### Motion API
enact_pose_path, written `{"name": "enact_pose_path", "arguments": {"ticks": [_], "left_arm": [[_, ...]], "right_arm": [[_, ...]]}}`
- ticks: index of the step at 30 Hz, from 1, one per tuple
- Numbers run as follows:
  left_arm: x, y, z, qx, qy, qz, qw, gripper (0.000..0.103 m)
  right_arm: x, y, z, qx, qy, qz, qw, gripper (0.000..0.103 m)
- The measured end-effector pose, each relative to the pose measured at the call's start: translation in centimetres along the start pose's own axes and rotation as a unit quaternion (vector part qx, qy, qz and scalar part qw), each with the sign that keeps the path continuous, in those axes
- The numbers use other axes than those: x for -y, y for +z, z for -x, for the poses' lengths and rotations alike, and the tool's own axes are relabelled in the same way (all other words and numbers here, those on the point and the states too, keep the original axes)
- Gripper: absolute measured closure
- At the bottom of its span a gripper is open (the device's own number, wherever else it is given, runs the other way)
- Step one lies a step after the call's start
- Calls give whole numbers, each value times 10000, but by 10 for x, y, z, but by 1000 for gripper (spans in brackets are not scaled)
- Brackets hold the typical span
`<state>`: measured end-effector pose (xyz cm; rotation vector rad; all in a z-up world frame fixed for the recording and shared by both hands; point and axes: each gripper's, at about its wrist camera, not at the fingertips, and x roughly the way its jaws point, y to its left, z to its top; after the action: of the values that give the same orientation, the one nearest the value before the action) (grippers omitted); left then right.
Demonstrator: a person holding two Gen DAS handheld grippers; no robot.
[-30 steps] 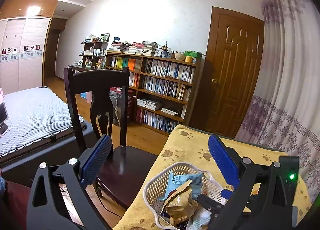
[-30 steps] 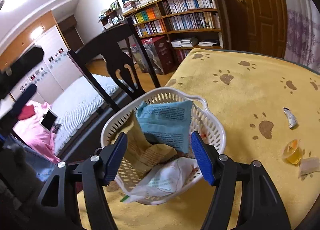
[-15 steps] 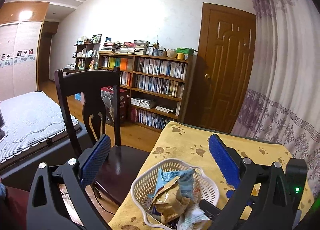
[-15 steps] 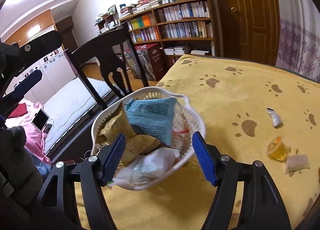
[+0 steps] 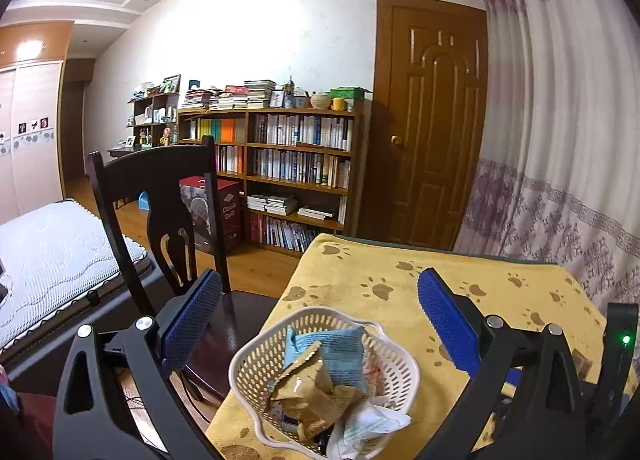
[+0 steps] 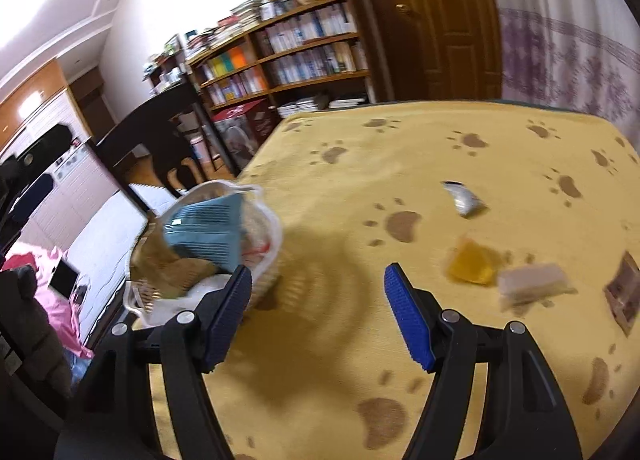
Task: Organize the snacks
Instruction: 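Move the right tool back over the clear wrapped pastry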
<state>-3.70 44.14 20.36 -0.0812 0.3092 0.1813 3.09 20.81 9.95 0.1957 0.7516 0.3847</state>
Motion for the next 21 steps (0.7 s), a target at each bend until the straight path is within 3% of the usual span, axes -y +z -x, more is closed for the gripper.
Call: {"name": "enact_pose_path", "arguments": {"ticks": [12,21], "left_arm": [[22,-9,-3,-71,-77,-242,9997,3],[36,-13,-5,-100,-125,-440,9989,3]], "right_arm": [[125,-8,13,-147,-282,-1632,9861,34],[169,-17,-9,-479,-241,-2313,9714,42]]}}
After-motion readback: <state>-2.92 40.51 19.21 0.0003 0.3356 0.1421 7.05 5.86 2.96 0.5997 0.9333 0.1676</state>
